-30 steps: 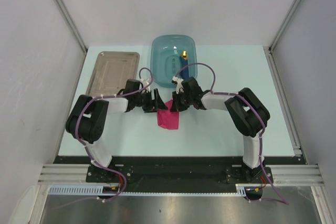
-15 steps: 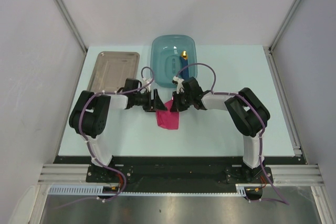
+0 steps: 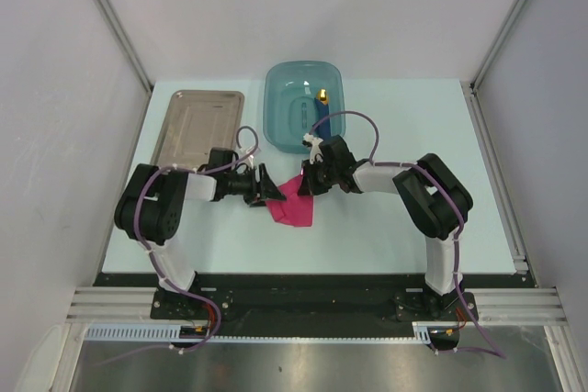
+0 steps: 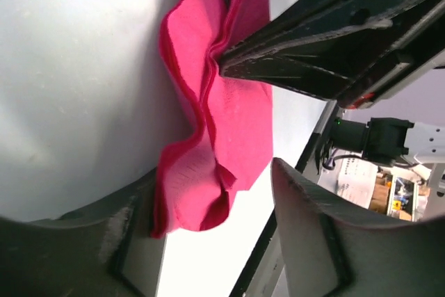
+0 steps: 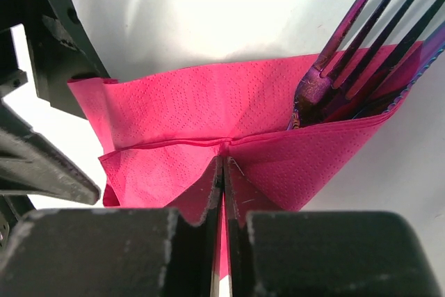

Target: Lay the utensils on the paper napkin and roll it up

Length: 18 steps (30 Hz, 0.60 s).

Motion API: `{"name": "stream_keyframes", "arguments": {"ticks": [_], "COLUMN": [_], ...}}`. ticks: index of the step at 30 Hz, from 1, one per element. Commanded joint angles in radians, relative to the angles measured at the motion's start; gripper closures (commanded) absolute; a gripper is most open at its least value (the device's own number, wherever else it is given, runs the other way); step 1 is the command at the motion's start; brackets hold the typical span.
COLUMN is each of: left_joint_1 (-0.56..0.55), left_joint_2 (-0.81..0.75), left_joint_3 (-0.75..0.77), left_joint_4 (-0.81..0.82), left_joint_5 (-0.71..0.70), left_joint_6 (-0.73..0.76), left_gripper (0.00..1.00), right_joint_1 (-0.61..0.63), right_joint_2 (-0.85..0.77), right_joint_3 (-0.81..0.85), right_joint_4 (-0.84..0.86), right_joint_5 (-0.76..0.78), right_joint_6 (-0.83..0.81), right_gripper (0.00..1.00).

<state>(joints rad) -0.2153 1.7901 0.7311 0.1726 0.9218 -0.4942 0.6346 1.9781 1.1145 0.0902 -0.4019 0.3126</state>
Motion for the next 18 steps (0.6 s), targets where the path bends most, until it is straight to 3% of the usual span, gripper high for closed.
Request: {"name": "stream_keyframes", "arguments": {"ticks": [1,4,7,18], "left_joint_1": [0.002,0.002,0.002,-0.096], "left_joint_2": [0.012,-0.012,-0.066,-0.115], "left_joint_3": [-0.045,-0.058,-0.067,-0.003], "left_joint_4": [0.126,0.171,0.154,0.059], "left_joint_5": [-0.003,-0.009,-0.015,-0.046], "left_joint_6": [-0.108,-0.145,-0.149,-0.138], "left_gripper": [0.41,0.58,0.67,0.89], "right_joint_1": [-0.004,0.002,0.002,0.013], "right_joint_2": [0.053,0.053,0.053,0.061], "right_joint_3": [-0.036,-0.036,-0.032,-0.016], "right_joint_4": [-0.035,-0.035,-0.038,-0.046], "right_joint_5": [0.118,0.124,0.127,0.140], "right_joint_6": [-0.024,-0.021,-0.021,-0.013], "right_gripper": [0.96,0.96,0.96,0.96]}}
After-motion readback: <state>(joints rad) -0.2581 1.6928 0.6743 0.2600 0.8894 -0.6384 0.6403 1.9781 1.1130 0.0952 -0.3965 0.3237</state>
